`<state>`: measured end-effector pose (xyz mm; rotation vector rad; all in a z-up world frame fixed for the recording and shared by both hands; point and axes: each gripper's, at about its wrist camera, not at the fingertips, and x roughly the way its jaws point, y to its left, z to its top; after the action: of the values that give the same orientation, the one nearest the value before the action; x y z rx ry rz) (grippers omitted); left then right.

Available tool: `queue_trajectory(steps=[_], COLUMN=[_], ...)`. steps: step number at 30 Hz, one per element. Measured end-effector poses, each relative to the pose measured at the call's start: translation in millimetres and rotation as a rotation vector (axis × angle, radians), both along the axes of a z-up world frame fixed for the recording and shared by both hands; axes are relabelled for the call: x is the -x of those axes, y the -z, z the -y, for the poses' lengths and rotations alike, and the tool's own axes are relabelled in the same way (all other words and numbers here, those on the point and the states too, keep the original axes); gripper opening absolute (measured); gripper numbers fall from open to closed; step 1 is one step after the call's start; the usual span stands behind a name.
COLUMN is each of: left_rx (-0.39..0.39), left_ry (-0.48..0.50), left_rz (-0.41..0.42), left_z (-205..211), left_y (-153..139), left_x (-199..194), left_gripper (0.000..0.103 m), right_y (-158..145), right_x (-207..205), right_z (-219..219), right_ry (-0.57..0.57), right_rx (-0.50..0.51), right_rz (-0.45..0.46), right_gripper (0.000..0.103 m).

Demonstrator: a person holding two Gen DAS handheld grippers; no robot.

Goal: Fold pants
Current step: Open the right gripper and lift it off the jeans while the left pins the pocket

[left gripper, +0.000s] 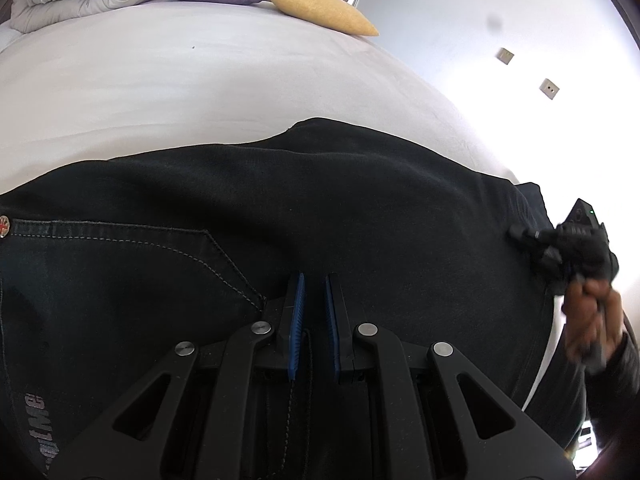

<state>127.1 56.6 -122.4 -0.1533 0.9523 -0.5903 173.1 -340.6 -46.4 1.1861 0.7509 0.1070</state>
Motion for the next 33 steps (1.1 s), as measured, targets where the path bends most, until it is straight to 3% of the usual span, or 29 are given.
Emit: queue_trajectory(steps=[4,6,7,10,11,12,14,18,20,23,24,25,27,30,32,33], left_rx=[0.009,0.011,0.012,0.011,0.011,0.01,0.007,0.016,0.013,0.006,0.006,0.008,0.011,-0.003,-0.007,0.037], left_ry=[-0.001,-0.001,-0.002,-0.002,-0.003,-0.002,-0.002,-0.006,-0.01,-0.011,-0.011,-0.011,-0.011,-0.047,-0.07,-0.045], left_rz=[0.0,0.001,0.001,0.002,0.003,0.004,0.004,-0.011,-0.016,-0.012,-0.012,-0.013,-0.018,-0.054,-0.071,-0.045], left_z=[-0.6,-1.4,-2.0,-2.6,-2.5,-3.1,-3.0,-4.3,-4.4,-4.1,-4.2,-4.5,-5.2,-4.5,4.9,13.2], left_y=[1.8,3.0,3.3,4.0,3.9,4.0,4.2,3.6,2.6,2.2,1.8,1.8,1.5,-5.6,-22.4,-35.2], left_x=[-0.3,-0.6,-1.0,-1.1,-1.0,-0.8,-0.9,-2.8,-3.5,-3.5,-3.6,-3.8,-4.7,-6.5,-7.7,-7.1], left_gripper=[0.01,0.01,0.01,0.01,0.01,0.01,0.01,0.01,0.01,0.01,0.01,0.01,0.01,0.01,0.01,0.01], right_y=[0.8,-1.9,0.6,-23.7,-29.0,-34.2,-50.7,-82.1,-75.6,-37.0,-24.8,-11.8,8.5,-2.4,0.4,0.6], right_x=[45.0,66.9,75.0,97.9,104.0,109.9,109.6,24.8,-18.0,-53.1,-56.2,-58.1,-37.9,-17.9,-5.3,-0.7], right_z=[74.8,98.6,111.0,126.0,126.8,126.3,113.4,12.3,-38.3,-66.9,-63.8,-56.4,-16.2,52.1,80.6,89.6], right_ry=[0.259,0.336,0.354,0.48,0.521,0.54,0.454,0.068,-0.092,-0.231,-0.235,-0.202,-0.094,0.109,0.186,0.194], right_rx=[-0.005,0.007,-0.037,0.102,0.097,0.069,0.065,0.122,0.121,0.037,0.026,0.013,-0.118,-0.018,-0.032,-0.049], right_rz=[0.022,0.053,0.077,0.041,0.035,0.059,0.121,0.16,0.116,-0.023,-0.055,-0.086,-0.052,-0.023,-0.005,0.002], right_gripper=[0.0,0.0,0.0,0.0,0.009,0.009,0.009,0.009,0.009,0.009,0.009,0.0,0.0,0.0,0.0,0.0])
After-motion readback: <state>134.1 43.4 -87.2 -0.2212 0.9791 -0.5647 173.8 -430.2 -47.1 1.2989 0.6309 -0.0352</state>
